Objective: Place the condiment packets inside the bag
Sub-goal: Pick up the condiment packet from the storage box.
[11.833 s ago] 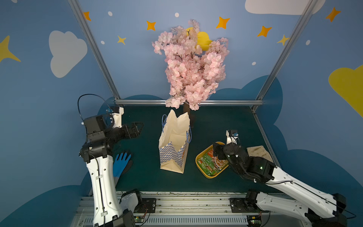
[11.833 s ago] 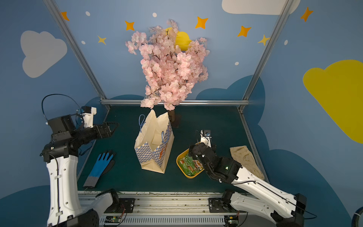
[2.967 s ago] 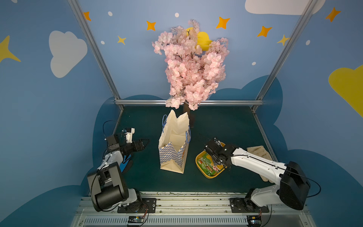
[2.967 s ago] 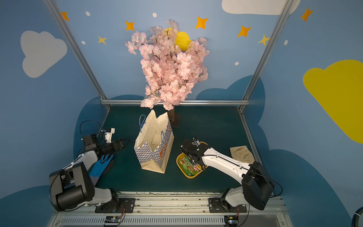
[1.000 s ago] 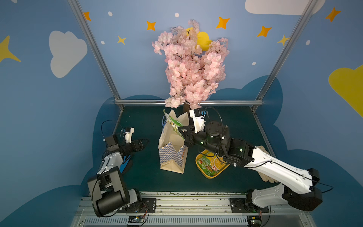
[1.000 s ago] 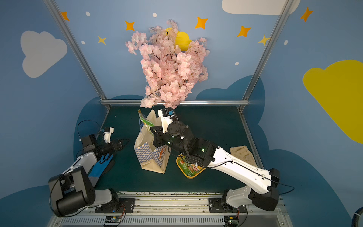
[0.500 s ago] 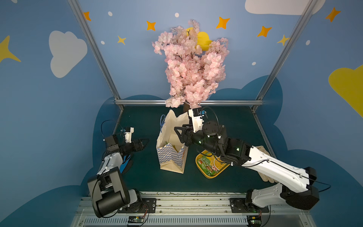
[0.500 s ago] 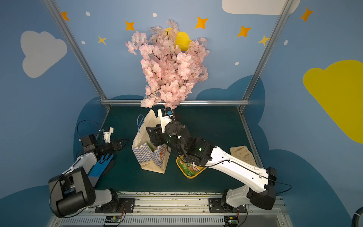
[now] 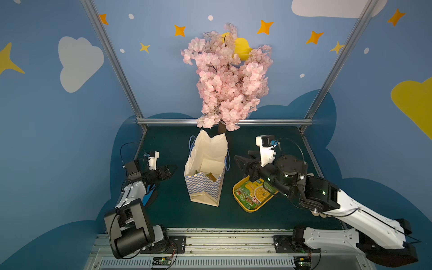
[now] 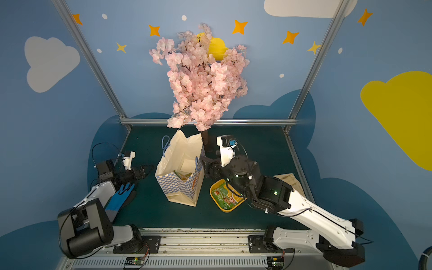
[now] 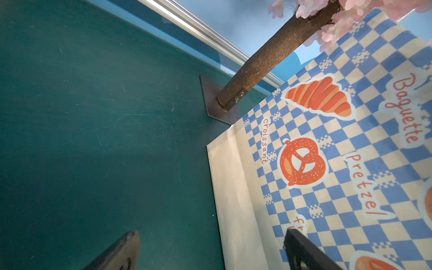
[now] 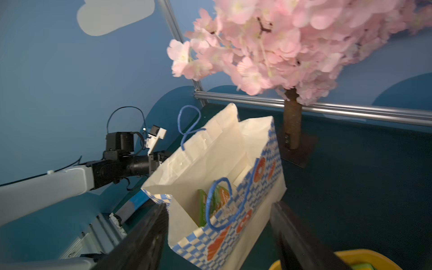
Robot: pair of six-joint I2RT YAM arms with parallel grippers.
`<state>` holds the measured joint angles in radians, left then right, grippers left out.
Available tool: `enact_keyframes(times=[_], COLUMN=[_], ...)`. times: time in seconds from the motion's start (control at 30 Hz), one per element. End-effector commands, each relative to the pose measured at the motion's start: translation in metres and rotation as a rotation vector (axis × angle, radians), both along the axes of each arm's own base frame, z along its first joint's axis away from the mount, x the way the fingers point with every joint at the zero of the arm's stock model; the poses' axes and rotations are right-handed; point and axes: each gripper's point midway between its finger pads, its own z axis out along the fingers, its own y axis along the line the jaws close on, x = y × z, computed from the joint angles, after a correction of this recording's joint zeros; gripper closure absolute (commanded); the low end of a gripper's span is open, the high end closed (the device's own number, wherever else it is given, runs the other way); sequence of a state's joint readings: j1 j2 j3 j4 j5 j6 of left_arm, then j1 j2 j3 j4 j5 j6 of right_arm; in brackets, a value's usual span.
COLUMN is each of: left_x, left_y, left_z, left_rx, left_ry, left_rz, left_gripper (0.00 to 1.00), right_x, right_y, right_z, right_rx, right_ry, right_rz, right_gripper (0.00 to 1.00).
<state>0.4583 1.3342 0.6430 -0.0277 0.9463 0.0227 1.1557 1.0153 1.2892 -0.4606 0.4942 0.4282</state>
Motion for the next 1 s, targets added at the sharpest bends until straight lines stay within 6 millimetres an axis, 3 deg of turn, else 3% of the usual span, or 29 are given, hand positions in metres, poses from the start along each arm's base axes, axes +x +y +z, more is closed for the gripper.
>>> enact_keyframes(times=[0.0,0.07,0.13,0.37,0.8,0.97], left_x=[-0.001,-0.001,-0.001,-0.002,-0.009,-0.010], left_y=[0.000,0.000,0.000,-0.005,-0.022,-0.025], left_z=[0.000,0.000,-0.001,0.000,0.001,0.002], left_rx=[0.001,0.001,-0.001,-0.021,-0.025,-0.035], left_ry=[-0.015,-0.014,-0.012,-0.008,-0.025,-0.036], left_rz=[-0.010,-0.010,-0.009,-0.034,-0.116,-0.132], left_gripper=[0.00,0.00,0.00,0.00,0.00,0.00], right_x=[0.014,0.023,0.026,0.020,0.007,0.004], right_y=[-0.044,-0.064,-0.071,-0.064,-0.067,-0.072], right_z=[-0.061,-0.097,-0.133,-0.221,-0.312,-0.334], right_rx=[-0.210,-0.284,-0.337,-0.533,-0.862,-0.940], right_ry=[0.073,0.163,0.248,0.417,0.588,0.598], right_rz=[-0.136,-0.189,-0.192,-0.129,-0.122,-0.154], right_gripper=[0.19,0.18,0.17,0.09,0.08,0.10])
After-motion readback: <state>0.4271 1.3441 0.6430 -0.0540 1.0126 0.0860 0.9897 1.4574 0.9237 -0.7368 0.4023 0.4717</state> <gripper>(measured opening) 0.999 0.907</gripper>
